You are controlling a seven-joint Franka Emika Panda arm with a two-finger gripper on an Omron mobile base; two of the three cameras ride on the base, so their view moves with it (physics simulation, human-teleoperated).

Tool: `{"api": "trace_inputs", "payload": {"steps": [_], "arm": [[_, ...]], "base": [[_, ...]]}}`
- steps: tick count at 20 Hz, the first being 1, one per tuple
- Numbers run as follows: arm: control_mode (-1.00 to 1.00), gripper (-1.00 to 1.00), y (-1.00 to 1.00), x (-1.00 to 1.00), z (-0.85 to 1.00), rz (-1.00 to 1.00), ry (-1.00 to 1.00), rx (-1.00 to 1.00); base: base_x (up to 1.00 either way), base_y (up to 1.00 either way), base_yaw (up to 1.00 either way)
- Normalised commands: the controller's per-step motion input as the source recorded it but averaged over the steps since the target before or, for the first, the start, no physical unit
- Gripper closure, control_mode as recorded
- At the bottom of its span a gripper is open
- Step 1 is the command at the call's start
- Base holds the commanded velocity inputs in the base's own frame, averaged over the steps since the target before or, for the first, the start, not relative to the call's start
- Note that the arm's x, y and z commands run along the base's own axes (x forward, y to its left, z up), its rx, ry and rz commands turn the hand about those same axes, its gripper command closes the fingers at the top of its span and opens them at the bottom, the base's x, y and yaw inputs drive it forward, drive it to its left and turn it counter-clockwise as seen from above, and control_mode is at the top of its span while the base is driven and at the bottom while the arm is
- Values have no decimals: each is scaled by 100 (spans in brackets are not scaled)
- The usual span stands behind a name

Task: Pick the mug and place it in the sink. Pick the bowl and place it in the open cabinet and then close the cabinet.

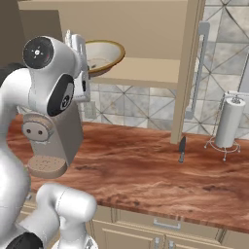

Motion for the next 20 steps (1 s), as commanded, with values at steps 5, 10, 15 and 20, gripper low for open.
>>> {"api": "trace_inputs", "payload": {"steps": [5, 10, 15, 20], "arm": [[-100, 100, 0, 57, -5, 3, -3, 0], [-100, 100, 0, 68, -3, 1, 0, 0], [-100, 100, 5, 59, -4, 0, 0, 0], [-100, 100, 1, 37, -19, 1, 0, 0]], "base": [[0, 0, 0], [0, 0, 0], [0, 0, 0], [0, 0, 0]]}}
